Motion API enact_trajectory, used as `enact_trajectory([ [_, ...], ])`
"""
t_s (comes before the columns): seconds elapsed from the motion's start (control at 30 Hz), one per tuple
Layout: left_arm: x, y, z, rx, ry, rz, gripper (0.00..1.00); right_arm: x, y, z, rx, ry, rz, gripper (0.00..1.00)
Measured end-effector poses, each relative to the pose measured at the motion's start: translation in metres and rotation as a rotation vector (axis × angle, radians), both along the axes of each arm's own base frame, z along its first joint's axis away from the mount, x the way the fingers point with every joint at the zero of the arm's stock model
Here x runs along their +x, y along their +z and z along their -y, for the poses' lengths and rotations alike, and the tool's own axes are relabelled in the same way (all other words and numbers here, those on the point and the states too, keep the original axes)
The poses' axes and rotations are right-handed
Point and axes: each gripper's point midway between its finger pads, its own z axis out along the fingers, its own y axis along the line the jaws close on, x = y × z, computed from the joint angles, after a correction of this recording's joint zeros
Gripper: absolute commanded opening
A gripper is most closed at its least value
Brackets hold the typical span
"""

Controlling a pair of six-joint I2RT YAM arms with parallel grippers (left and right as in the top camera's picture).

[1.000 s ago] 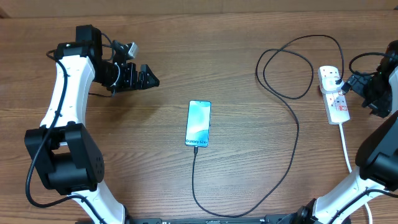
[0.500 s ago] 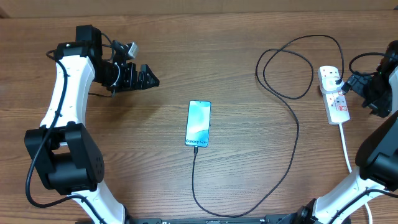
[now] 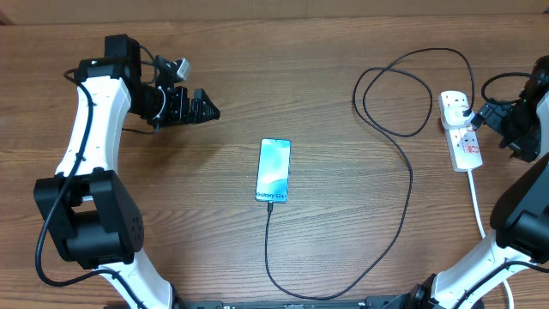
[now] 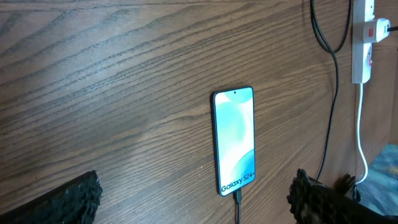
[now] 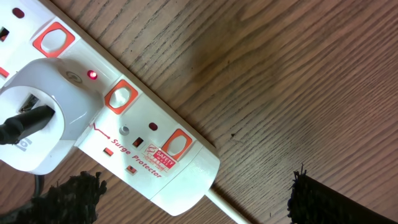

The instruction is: Plug charger to phone and switch on socket

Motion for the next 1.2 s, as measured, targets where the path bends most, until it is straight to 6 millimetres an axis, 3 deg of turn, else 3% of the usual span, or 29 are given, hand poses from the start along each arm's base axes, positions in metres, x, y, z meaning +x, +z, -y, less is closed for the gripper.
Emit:
enact_trajectory([
  [0.43, 0.0, 0.0, 0.0, 0.0, 0.0, 0.0, 1.0, 0.007, 0.001, 0.001, -0.016, 0.008, 0.023, 1.0],
  [0.7, 0.0, 0.0, 0.0, 0.0, 0.0, 0.0, 1.0, 0.022, 0.002, -0.013, -0.029, 0.053, 0.044, 1.0],
  [1.2, 0.0, 0.0, 0.0, 0.0, 0.0, 0.0, 1.0, 0.025, 0.003, -0.011, -0.038, 0.051, 0.061, 1.0],
])
